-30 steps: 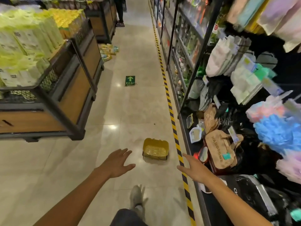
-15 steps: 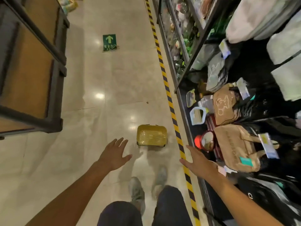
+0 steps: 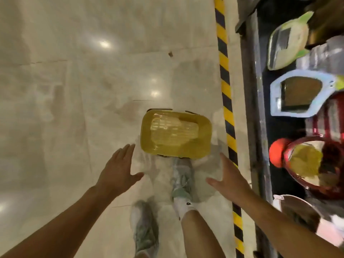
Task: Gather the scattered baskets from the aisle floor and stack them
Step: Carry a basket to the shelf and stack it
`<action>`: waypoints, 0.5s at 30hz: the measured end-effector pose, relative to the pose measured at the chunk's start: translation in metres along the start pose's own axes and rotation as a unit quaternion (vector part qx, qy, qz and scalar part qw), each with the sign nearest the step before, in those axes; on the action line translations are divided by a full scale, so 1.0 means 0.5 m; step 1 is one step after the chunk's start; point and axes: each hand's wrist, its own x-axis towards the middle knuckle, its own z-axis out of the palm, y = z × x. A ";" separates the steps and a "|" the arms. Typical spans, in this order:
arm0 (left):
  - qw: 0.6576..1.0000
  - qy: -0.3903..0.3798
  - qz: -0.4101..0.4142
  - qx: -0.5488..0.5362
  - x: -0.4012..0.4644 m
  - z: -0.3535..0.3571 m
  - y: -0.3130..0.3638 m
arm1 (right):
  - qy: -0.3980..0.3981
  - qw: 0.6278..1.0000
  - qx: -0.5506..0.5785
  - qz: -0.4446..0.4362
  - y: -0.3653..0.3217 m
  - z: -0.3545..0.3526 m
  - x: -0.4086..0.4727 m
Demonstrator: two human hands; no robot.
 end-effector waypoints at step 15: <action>0.957 0.067 0.044 -0.278 0.226 0.139 -0.053 | 0.069 0.963 0.260 -0.028 -0.021 0.107 0.207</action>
